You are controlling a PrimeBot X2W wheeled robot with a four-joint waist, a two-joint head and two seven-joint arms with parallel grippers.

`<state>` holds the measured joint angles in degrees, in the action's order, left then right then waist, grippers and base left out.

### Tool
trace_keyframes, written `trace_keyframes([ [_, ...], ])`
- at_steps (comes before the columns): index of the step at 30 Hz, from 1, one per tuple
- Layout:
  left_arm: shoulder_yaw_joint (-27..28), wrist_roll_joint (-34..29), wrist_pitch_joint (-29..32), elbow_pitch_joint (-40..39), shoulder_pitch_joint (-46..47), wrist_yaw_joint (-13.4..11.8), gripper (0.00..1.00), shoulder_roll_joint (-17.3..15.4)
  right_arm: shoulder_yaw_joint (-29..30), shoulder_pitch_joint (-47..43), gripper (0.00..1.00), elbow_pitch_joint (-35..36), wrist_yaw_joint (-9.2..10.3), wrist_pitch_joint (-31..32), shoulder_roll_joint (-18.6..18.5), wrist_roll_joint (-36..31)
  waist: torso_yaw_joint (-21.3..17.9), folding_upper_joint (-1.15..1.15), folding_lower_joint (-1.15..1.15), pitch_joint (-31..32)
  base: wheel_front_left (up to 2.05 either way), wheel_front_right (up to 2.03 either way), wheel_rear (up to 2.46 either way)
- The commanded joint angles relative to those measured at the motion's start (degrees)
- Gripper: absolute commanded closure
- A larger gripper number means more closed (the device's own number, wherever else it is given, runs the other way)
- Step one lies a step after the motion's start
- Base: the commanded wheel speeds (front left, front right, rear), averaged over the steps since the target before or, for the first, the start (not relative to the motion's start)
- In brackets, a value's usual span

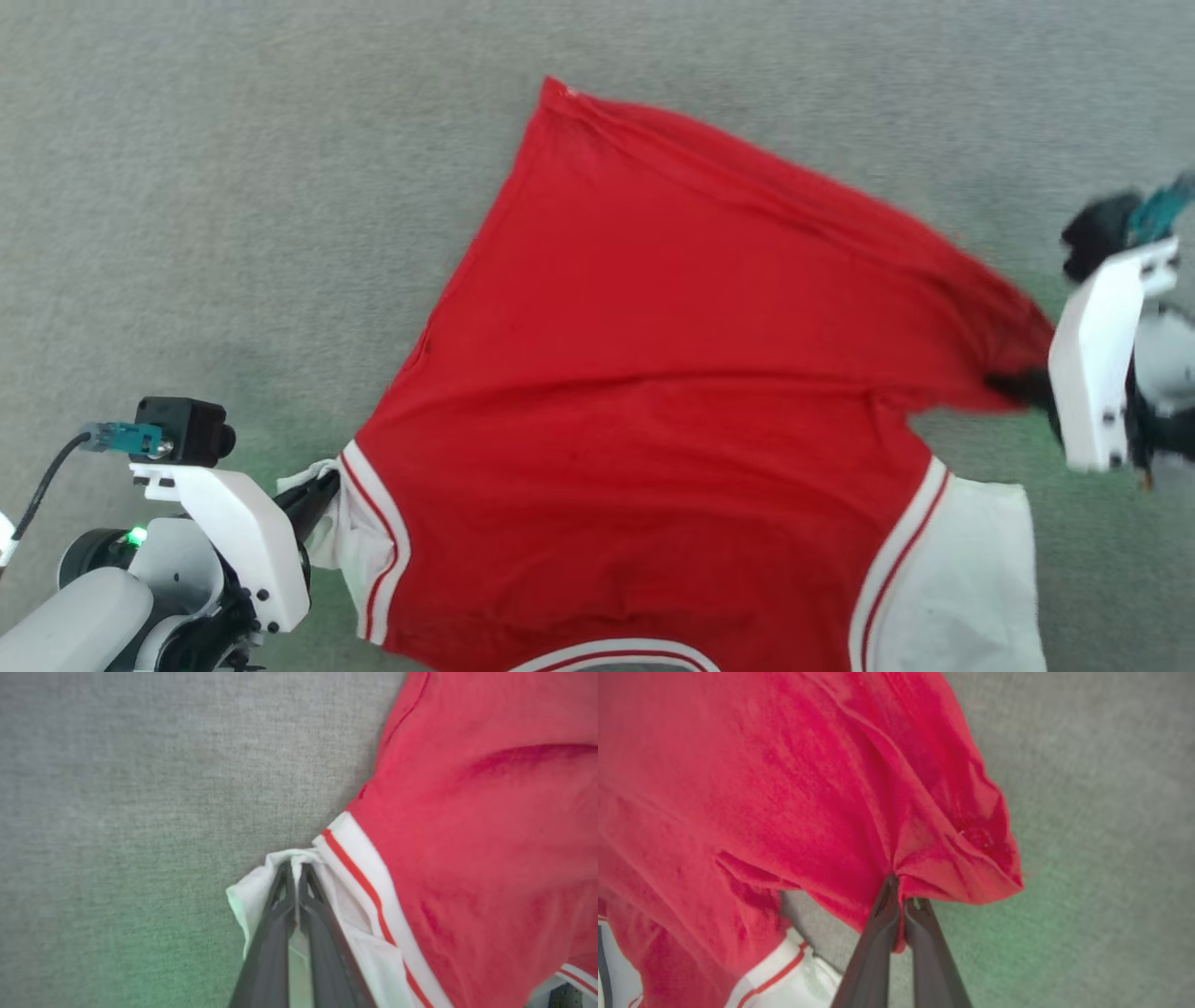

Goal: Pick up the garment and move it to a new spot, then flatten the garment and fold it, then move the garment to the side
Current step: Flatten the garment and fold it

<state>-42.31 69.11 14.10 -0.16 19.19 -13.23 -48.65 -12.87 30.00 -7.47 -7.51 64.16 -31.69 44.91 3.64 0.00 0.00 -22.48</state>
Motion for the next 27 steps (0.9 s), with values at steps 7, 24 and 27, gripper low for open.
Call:
trace_keyframes([
  [7, 0.12, 0.94, 0.26, -1.35, -0.71, -1.09, 1.00, 0.08, 5.78, -13.95, 1.00, 8.83, 0.04, 2.09, 3.00, 0.03, -2.09, 0.00, 0.00, 1.13, 0.00, 0.00, 0.00],
  [24, 0.20, 1.40, -0.42, -0.25, -1.83, -0.74, 1.00, 0.65, 7.32, -19.76, 0.00, 3.82, 0.22, -14.46, 10.43, -8.07, -2.15, 0.00, 0.00, 3.01, 0.00, 0.00, 0.00],
  [27, 0.48, 1.69, -0.96, -0.55, -2.32, -0.92, 1.00, 0.38, 9.74, -20.35, 0.00, 8.17, 0.19, -15.06, 9.84, -8.12, -2.36, 0.00, 0.00, 3.56, 0.00, 0.00, 0.00],
])
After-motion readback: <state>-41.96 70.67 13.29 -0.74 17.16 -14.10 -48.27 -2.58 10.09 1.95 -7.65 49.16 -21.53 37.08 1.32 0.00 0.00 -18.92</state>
